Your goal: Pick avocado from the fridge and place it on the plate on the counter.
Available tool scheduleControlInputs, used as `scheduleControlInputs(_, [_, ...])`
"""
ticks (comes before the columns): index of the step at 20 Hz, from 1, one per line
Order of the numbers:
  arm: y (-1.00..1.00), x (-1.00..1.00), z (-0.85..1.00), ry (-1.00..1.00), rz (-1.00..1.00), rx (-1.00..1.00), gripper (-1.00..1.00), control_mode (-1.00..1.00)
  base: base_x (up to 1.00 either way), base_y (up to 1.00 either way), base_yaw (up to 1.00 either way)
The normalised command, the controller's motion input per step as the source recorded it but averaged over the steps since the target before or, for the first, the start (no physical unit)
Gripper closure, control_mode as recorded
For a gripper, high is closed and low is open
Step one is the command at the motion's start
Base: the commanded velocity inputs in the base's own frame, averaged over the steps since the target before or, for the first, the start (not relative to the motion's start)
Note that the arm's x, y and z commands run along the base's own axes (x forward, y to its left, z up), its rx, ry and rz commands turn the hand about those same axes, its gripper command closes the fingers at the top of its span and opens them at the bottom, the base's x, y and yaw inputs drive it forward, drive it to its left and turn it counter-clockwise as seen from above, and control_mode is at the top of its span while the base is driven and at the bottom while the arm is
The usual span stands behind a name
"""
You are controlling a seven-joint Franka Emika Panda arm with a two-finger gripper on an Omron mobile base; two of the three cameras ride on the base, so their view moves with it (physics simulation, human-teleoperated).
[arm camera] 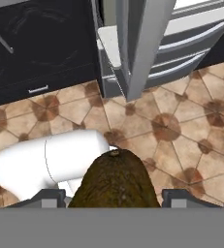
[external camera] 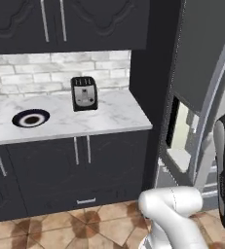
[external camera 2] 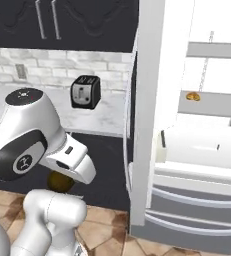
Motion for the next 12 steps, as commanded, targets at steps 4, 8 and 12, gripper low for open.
scheduleControlInputs(4, [0.0, 0.0, 0.0, 0.0, 0.0, 0.0, 1.0, 1.0, -0.01, 1.0, 0.0])
scheduleControlInputs(8, [0.0, 0.0, 0.0, 0.0, 0.0, 0.0, 1.0, 1.0, 0.0, 1.0, 0.0])
scheduleControlInputs(12, [0.0, 0.0, 0.0, 0.0, 0.0, 0.0, 1.0, 1.0, 0.16, 1.0, 0.0])
